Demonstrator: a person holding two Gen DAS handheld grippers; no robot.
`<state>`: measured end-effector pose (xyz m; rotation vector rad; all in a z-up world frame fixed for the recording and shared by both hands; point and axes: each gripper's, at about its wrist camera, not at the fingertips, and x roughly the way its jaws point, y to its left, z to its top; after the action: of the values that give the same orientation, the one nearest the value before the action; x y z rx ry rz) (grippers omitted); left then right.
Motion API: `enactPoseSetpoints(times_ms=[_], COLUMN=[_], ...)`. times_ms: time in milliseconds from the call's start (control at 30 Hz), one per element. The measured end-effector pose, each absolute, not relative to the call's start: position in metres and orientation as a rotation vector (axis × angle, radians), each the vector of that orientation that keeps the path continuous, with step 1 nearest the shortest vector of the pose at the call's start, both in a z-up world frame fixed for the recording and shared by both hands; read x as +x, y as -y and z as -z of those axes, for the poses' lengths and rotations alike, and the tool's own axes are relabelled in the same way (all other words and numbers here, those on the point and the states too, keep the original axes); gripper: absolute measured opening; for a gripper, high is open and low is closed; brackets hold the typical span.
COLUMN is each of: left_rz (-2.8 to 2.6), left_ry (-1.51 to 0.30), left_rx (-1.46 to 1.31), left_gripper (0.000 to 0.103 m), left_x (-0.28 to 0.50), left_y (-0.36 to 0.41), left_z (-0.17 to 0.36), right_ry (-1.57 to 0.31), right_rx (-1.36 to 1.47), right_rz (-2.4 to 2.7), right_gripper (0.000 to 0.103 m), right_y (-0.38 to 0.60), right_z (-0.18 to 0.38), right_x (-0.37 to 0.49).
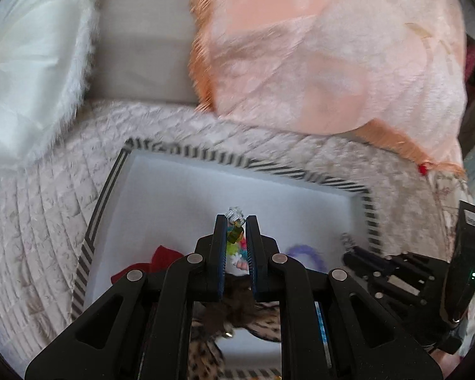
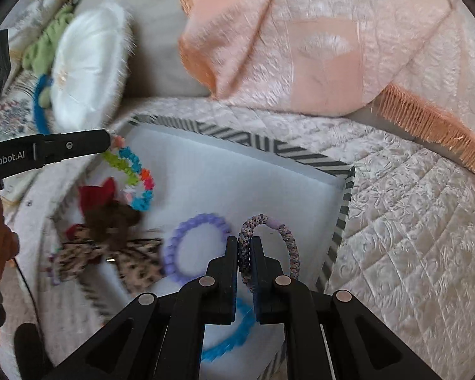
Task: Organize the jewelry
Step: 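Carry both held items over the striped tray, then lower both tools into the tray and open them to release the items, then withdraw both tools from the tray toward the black scrunchie and hair clip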
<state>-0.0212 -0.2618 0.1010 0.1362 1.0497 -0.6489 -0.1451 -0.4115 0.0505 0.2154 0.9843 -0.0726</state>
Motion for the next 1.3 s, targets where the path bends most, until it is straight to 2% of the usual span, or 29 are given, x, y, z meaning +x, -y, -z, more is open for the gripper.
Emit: enactPoseSetpoints(times_ms=[233,300,333,367,433,500,533,600,633,833,1300], left_rz=[0.55,0.54,0.539,0.54,0.54,0.536,0.533,0.533,0.532,0.518,0.5], left_ry=[-1.103,-1.107,-1.109,-1.102,-1.068,-1.052,-1.042,-1.016,-0.985,-0.864,-0.773], left_rx=[0.096,0.088,0.088,0.082,0.062,0.065,0.074,0.091,0.111,0.157,0.201], left_gripper=[0.011,0.016,0.032,0.053,0.063,0.063,0.063,0.064,0.064,0.064,0.064], left_x=[-0.002,-0.001,-0.002,-0.004,-0.012,-0.019,-0.026,-0.037,-0.048,-0.103,-0.19], left_y=[0.243,0.24,0.239,0.236,0.229,0.224,0.22,0.214,0.21,0.185,0.147], left_z=[-0.069,-0.067,-0.067,-0.069,-0.075,-0.08,-0.084,-0.09,-0.096,-0.116,-0.131], right_ry=[-1.022,-1.029,-1.029,-1.025,-1.01,-0.99,-0.98,-0.965,-0.947,-0.837,-0.805], right_rx=[0.25,0.266,0.268,0.27,0.288,0.309,0.317,0.321,0.317,0.25,0.285], right_rz=[0.061,0.044,0.046,0.05,0.056,0.056,0.056,0.066,0.081,0.127,0.146], right_gripper=[0.007,0.007,0.008,0.009,0.011,0.015,0.02,0.037,0.039,0.039,0.039], right_y=[0.416,0.414,0.412,0.411,0.41,0.409,0.406,0.399,0.395,0.363,0.312], right_z=[-0.026,-0.026,-0.027,-0.029,-0.034,-0.04,-0.045,-0.055,-0.063,-0.097,-0.104], right_x=[-0.13,-0.129,-0.13,-0.133,-0.141,-0.148,-0.153,-0.166,-0.176,-0.22,-0.283])
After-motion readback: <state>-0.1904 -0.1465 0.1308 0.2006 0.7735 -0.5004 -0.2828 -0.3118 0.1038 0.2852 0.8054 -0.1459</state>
